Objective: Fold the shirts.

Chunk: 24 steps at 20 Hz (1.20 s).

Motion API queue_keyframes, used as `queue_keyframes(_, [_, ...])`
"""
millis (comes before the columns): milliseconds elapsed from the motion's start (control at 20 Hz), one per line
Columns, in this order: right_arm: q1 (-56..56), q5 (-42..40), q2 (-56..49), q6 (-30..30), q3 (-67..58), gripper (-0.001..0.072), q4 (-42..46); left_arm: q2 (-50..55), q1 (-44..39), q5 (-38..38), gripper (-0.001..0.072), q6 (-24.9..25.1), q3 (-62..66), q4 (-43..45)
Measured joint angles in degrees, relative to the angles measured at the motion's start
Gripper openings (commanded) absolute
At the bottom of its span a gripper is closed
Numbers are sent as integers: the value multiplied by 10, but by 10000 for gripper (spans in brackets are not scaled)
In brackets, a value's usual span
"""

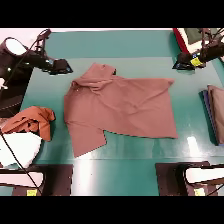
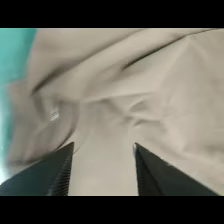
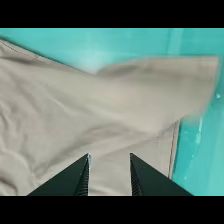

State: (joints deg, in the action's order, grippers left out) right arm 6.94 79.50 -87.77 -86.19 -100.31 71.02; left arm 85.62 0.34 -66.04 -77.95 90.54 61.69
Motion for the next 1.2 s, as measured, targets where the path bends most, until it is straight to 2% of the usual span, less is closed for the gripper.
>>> queue_keyframes(150, [1,24,32,15,28,299,2,-36,42,-47,423,-3,-54,-2])
queue_keyframes(300, [1,30,95,28,106,299,-19,-99,73,-50,423,-9,-179,3])
queue_keyframes(600, [1,-13,209,38,245,299,-87,-172,90,-5,423,-20,-402,2])
queue_keyframes(900, [1,-37,261,40,290,299,-110,-182,92,42,423,-25,-493,-17])
queue_keyframes(1050, [0,-40,267,40,294,299,-113,-184,67,71,421,-24,-514,-40])
queue_keyframes(1100, [0,-42,269,40,294,299,-114,-184,54,82,399,-23,-518,-48])
queue_keyframes(1150, [1,-41,269,40,295,299,-114,-184,42,92,177,-23,-520,-52])
queue_keyframes(1200, [2,-37,270,40,296,299,-115,-183,31,100,30,-24,-519,-50])
